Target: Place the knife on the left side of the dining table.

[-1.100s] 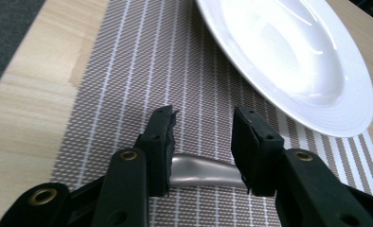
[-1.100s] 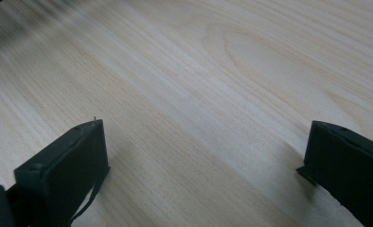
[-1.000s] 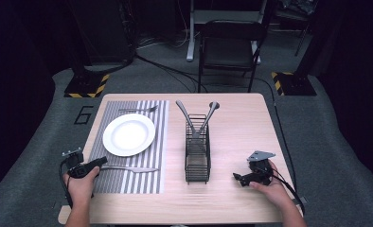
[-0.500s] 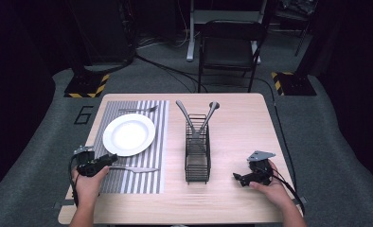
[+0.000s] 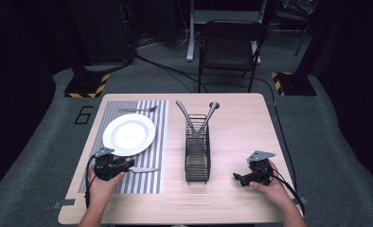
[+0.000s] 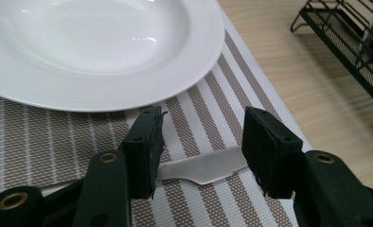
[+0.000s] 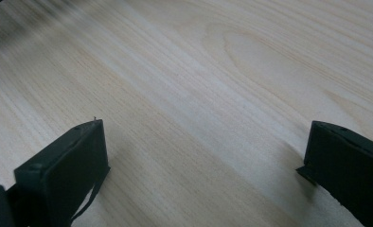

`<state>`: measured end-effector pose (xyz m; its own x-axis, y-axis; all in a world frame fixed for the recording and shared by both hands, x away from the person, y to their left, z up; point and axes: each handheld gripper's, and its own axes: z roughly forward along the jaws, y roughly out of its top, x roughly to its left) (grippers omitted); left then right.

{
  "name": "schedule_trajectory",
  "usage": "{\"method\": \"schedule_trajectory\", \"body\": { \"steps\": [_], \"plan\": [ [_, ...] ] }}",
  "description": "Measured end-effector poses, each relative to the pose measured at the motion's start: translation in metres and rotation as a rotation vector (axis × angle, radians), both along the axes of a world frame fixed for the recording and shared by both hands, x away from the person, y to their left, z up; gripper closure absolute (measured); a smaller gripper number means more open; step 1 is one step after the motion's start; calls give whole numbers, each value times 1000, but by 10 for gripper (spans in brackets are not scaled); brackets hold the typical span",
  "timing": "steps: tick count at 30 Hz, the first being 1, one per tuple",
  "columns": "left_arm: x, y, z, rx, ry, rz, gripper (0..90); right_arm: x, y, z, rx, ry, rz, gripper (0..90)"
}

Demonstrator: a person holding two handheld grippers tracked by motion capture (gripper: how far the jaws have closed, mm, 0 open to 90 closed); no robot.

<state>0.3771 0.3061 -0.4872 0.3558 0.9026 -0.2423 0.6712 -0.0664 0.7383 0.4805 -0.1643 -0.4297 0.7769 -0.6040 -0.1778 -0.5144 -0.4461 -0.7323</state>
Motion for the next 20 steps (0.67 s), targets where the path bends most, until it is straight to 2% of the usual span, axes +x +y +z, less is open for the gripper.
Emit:
{"method": "schedule_trajectory", "body": {
  "steps": [4,7,12,20],
  "plan": [
    [-1,-11,-7,52,12,-54,474,0,0,0,-3,-3,-2,0],
    [-2,-18,-10,50,21,-78,472,0,0,0,0,0,0,0],
    [-2,-28,-11,40,6,-119,458,0,0,0,0,0,0,0],
    [0,-33,-12,63,-6,-155,449,0,0,0,-4,-3,-2,0]
  ]
}}
